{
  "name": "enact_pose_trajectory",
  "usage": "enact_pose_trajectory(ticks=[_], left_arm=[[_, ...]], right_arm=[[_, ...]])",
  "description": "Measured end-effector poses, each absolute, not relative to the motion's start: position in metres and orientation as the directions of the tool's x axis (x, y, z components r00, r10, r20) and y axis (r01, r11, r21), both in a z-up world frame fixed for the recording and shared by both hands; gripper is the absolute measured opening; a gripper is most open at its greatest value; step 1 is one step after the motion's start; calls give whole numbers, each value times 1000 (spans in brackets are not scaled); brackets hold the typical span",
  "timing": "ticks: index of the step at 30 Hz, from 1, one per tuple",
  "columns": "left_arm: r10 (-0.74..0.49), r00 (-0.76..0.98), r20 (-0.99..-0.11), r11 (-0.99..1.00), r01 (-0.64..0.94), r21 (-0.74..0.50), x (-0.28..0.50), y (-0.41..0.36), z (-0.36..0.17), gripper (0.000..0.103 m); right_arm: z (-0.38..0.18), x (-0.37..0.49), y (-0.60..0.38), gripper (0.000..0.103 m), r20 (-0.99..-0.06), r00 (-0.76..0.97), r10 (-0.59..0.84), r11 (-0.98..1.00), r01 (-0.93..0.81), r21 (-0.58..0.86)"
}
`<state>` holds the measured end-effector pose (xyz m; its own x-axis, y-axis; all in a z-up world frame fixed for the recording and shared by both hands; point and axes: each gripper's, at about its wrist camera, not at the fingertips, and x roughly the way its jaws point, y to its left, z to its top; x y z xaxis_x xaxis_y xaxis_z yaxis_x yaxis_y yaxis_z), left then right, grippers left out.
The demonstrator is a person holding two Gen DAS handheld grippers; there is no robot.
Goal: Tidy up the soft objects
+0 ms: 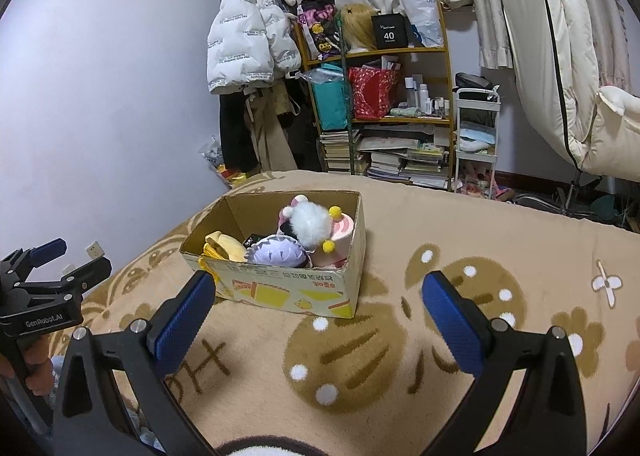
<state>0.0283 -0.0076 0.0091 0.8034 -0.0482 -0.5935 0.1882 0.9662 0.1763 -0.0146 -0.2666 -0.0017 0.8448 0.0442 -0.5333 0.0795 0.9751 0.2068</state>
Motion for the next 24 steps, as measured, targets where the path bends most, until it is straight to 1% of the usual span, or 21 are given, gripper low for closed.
enact_pose_trajectory(ticks=[24], left_arm=[[-64, 812, -580, 962, 205, 181, 27, -8, 12, 102]], right_arm=[[-3, -15, -270, 103, -533, 845, 41, 976, 81, 204]])
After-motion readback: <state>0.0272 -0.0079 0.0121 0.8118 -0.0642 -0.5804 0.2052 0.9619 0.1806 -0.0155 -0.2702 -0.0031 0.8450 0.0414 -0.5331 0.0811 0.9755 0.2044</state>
